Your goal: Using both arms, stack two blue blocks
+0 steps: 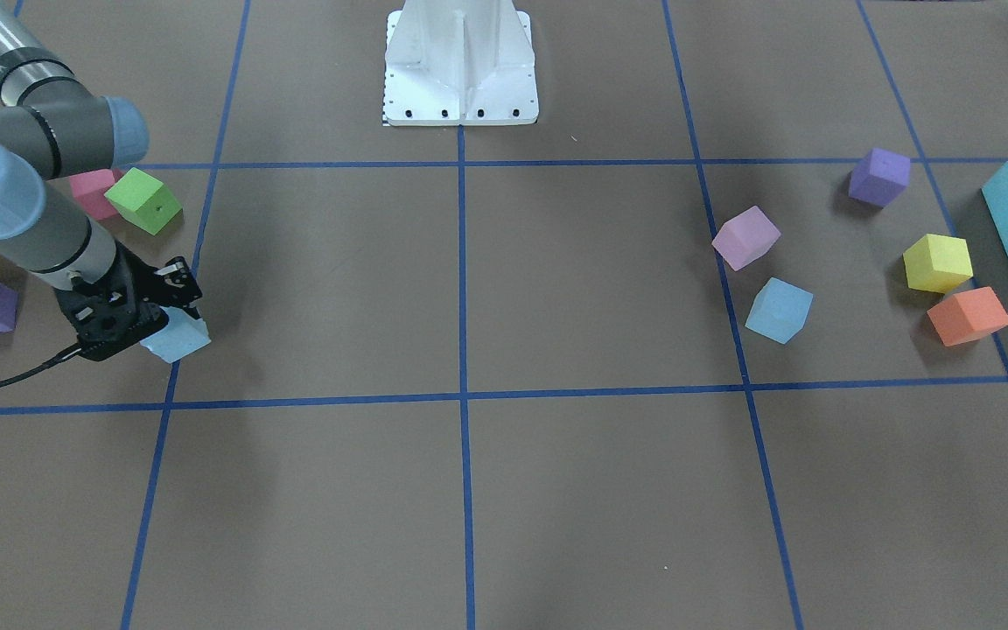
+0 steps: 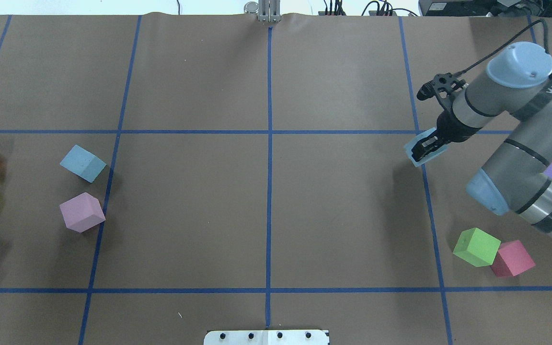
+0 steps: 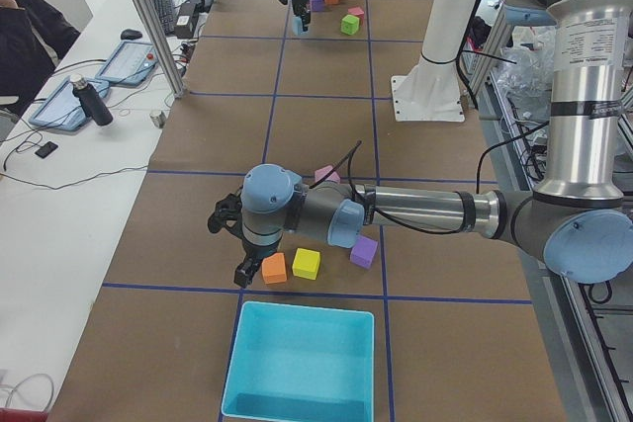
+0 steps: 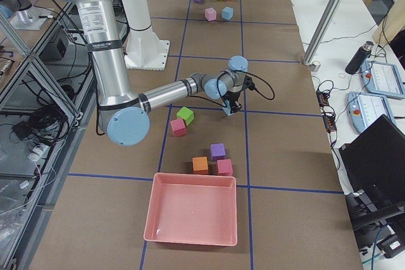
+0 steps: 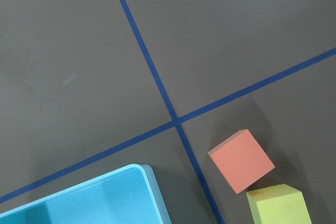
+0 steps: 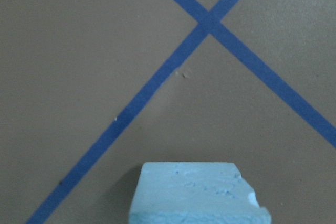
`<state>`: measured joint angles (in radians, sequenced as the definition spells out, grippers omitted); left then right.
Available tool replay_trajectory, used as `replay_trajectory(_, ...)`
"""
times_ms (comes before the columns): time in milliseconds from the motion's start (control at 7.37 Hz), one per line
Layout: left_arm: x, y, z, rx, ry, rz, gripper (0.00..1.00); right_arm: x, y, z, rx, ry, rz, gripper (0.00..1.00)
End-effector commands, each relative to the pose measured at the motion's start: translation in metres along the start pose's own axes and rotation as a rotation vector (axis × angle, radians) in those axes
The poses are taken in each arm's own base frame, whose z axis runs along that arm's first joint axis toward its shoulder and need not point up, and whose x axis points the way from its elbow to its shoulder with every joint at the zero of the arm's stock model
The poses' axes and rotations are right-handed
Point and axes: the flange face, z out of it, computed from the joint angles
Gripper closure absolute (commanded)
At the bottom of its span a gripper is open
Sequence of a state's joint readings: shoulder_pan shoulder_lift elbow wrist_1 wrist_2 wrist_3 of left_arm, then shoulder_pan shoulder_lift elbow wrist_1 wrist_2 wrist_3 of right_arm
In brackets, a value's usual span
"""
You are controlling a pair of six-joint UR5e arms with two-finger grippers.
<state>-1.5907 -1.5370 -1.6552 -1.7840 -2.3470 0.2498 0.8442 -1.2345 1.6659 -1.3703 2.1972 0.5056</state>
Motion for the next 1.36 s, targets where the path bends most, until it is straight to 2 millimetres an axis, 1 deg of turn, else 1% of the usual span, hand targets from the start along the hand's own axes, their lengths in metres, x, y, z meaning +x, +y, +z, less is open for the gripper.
replay_trajectory(0,0.000,0.000,0.000,-0.001,0.000,-0.001,0.02,-0.134,-0.030,0.010,0.031,-0.009,0.251,1.00)
replay_trajectory(136,0.000,0.000,0.000,-0.001,0.000,-0.001,0.02,-0.195,-0.035,0.017,0.059,0.025,0.337,1.00)
replay_trajectory(271,0.000,0.000,0.000,-0.001,0.000,-0.001,0.02,-0.260,-0.048,0.026,0.078,0.078,0.422,1.00)
replay_trajectory(407,0.000,0.000,0.000,-0.001,0.000,-0.001,0.02,-0.309,-0.066,0.038,0.083,0.096,0.498,1.00)
replay_trajectory(543,0.000,-0.001,0.000,0.000,0.000,0.000,0.02,-0.344,-0.069,0.054,0.076,0.110,0.516,1.00)
replay_trajectory(679,0.000,-0.001,0.000,0.000,0.000,0.000,0.02,-0.358,-0.065,0.061,0.082,0.119,0.502,1.00)
replay_trajectory(814,0.000,-0.001,0.001,0.000,0.002,0.001,0.02,-0.360,-0.063,0.064,0.080,0.120,0.496,1.00)
replay_trajectory(950,0.000,-0.001,0.001,0.000,0.002,0.001,0.02,-0.357,-0.062,0.067,0.075,0.123,0.481,0.95)
replay_trajectory(1221,0.000,-0.001,0.001,-0.001,0.001,0.001,0.02,-0.351,-0.065,0.066,0.075,0.129,0.418,0.84)
